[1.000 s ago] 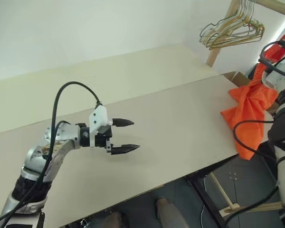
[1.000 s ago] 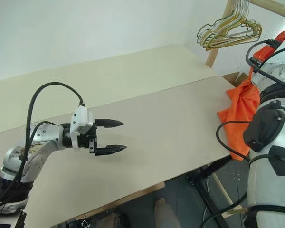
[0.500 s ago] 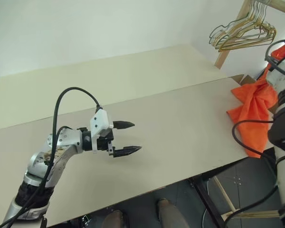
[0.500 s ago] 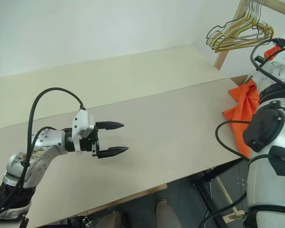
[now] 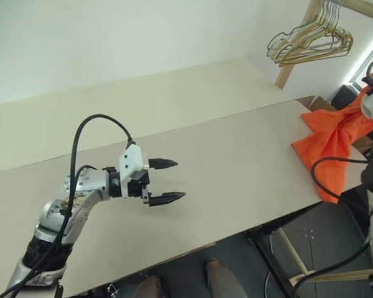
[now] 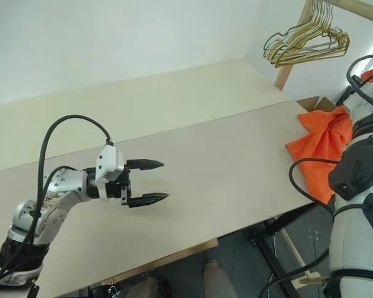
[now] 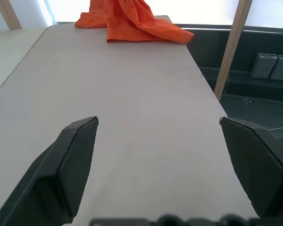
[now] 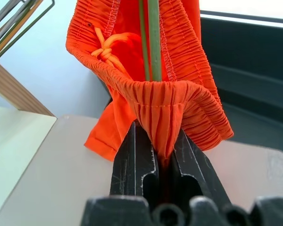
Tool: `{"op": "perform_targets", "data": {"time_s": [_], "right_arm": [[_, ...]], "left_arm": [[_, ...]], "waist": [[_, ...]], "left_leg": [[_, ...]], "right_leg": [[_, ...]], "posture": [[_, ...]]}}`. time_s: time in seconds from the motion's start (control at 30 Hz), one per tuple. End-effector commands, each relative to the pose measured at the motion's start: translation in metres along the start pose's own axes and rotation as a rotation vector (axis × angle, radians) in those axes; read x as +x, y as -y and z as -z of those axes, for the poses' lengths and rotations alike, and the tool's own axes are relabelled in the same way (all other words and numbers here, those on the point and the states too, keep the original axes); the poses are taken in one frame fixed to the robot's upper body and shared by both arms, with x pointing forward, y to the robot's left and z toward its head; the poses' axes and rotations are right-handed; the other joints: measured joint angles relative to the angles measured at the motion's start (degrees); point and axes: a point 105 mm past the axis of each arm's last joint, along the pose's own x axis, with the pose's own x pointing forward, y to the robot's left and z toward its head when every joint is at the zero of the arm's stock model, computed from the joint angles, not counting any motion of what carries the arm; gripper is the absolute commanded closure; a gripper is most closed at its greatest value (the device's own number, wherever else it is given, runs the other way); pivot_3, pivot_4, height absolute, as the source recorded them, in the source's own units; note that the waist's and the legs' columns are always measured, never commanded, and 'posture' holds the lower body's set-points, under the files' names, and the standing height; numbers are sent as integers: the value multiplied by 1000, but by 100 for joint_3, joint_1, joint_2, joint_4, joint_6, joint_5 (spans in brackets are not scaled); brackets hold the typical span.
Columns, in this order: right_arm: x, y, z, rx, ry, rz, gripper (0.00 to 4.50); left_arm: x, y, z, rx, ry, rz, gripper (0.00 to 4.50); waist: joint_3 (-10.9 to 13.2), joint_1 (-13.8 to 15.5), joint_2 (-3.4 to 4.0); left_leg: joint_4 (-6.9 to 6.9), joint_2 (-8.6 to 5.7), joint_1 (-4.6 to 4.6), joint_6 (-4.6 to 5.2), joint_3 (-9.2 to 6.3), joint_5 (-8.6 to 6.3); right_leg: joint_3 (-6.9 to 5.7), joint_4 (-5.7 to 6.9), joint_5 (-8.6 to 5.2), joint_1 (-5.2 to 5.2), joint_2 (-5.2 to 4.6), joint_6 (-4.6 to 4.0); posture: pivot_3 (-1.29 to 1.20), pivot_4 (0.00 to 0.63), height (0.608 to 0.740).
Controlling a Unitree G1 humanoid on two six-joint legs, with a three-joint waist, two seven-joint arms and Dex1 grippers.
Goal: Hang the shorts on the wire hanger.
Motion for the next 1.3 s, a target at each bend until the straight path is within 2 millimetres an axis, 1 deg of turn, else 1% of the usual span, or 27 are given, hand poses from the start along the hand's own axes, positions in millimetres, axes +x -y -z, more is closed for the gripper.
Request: {"op": "perform_targets", "data": {"time_s": [0.03,0.07,0.17,0.23,0.37,0.4,0.43,0.53,0.6,0.67,0.7,0.8,0.87,0.93,1.0,1.13,1.23,1.3], "right_arm": [[-17,-17,-49,-67,142,-58,4500],[-18,-19,-51,-100,152,-78,4500],[-26,-39,-52,-265,137,-189,4500],[-29,-35,-59,-317,138,-174,4500],[-31,-8,-73,-355,83,-163,4500],[-31,1,-76,-344,72,-150,4500],[-31,14,-80,-349,75,-121,4500],[-29,48,-90,-305,67,-60,4500],[-29,58,-91,-237,47,-78,4500],[-27,65,-90,-225,37,-72,4500],[-26,70,-88,-184,21,-79,4500],[-21,81,-81,-108,-5,-87,4500],[-18,86,-77,-89,-9,-78,4500],[-16,87,-71,-31,-34,-104,4500],[-13,89,-64,-17,-51,-102,4500],[-9,82,-45,76,-124,-172,4500],[-8,82,-40,168,-152,-206,4500],[-8,83,-38,179,-161,-218,4500]], "left_arm": [[5,-1,-7,49,23,19,21],[6,-2,-8,51,27,22,21],[8,1,-10,57,47,63,21],[10,1,-11,56,58,78,21],[15,-1,-10,53,71,104,21],[16,-2,-10,53,72,111,21],[17,-2,-9,53,71,119,21],[22,-6,-9,54,73,138,21],[25,-7,-11,50,87,156,21],[26,-8,-11,53,87,166,21],[26,-9,-11,55,85,169,21],[27,-10,-11,59,85,178,21],[26,-10,-11,59,81,176,21],[25,-10,-10,59,78,176,21],[23,-10,-10,59,76,175,21],[22,-9,-9,58,71,175,21],[22,-9,-9,61,64,171,21],[21,-10,-8,66,56,167,21]], "waist": [[-6,-63,9],[-7,-79,11],[-14,-142,17],[-20,-206,26],[-25,-262,29],[-26,-267,31],[-27,-276,33],[-31,-324,35],[-33,-385,37],[-49,-486,62],[-53,-541,66],[-54,-709,68],[-60,-839,66],[-64,-897,66],[-83,-970,64],[-133,-1147,55],[-159,-1236,35],[-166,-1289,29]], "left_leg": [[0,-1,0,-6,-1,4],[0,-3,0,-8,-2,5],[1,-13,4,-14,-5,8],[3,-16,2,-15,-6,9],[6,-20,-2,-15,-10,9],[6,-21,-5,-15,-12,9],[6,-21,-10,-15,-13,9],[6,-23,-20,-14,-16,9],[14,-27,-32,-14,-21,9],[14,-44,-32,-12,-21,9],[14,-56,-32,-9,-21,7],[10,-80,-32,11,-17,15],[10,-86,-25,16,-13,18],[13,-93,-14,28,-13,24],[13,-96,-9,35,-13,30],[13,-98,17,38,-10,36],[6,-94,80,39,-11,35],[7,-94,92,39,-10,35]], "right_leg": [[0,3,1,-1,-2,1],[0,3,1,-1,-1,1],[-3,2,2,-1,-1,-1],[-4,5,3,-1,-4,0],[-5,15,5,-1,-7,4],[-8,14,5,-1,-8,5],[-9,12,5,-4,-8,5],[-14,3,4,-8,-10,6],[-19,0,5,-9,-14,9],[-18,1,3,-9,-29,16],[-17,0,-2,-9,-40,24],[-12,-2,-13,5,-80,42],[-9,0,-13,22,-88,49],[-6,0,-3,37,-97,65],[-5,0,3,44,-100,70],[3,1,11,67,-99,75],[2,-14,2,138,-97,91],[5,-17,-9,151,-97,115]], "posture": [[-137,51,740],[-141,49,740],[-174,39,740],[-190,36,740],[-237,37,740],[-255,39,740],[-265,41,740],[-303,42,740],[-315,42,740],[-324,41,740],[-327,40,740],[-327,37,740],[-325,36,740],[-323,34,740],[-319,31,740],[-315,26,740],[-309,22,740],[-303,19,740]]}}
